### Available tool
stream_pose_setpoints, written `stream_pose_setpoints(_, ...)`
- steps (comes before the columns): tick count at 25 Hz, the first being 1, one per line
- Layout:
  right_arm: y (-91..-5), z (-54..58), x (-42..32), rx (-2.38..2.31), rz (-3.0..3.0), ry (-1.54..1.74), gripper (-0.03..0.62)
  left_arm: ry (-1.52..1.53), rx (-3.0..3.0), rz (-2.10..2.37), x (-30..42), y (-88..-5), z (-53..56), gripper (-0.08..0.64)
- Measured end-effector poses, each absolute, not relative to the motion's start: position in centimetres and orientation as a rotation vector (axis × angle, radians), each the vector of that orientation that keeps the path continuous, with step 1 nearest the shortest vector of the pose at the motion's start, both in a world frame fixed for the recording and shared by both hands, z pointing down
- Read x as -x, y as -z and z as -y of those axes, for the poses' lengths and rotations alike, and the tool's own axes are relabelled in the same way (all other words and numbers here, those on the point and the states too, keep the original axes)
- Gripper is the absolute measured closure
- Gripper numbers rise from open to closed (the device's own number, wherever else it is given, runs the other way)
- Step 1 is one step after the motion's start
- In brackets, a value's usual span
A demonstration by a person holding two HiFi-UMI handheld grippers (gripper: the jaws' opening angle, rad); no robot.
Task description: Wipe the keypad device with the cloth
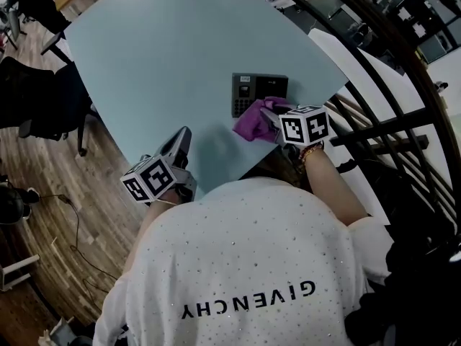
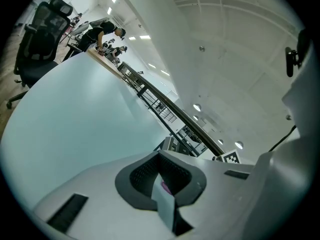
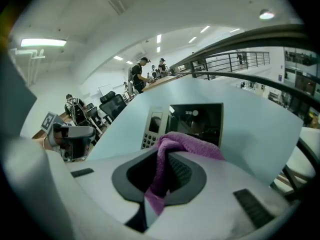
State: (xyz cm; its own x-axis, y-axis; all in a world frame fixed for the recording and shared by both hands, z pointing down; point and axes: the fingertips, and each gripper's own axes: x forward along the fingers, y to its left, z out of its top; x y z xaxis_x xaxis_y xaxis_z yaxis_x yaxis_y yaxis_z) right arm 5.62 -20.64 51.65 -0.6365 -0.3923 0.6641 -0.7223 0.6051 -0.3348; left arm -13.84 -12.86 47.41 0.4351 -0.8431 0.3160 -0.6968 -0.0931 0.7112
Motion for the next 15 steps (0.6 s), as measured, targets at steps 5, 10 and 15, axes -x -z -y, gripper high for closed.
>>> stream_pose_setpoints(5,-51.8,21.0,-7.0,-0.922,2.287,-0.843,0.568,0.217,-1.823,1.307,14.2,-47.7,13.0,0.56)
stream_pose_setpoints(10,-51.7,21.2,-8.2,-0.962,2.278,-0.862,0.568,0.217,-1.825,1.296,14.2,-47.8,13.3,0.56)
stream_pose_setpoints(15,-51.9,21.1,-9.5,-1.001,2.272,-0.911,0.568,0.215,-1.842,1.294,14.1,-47.9,13.7,0.56)
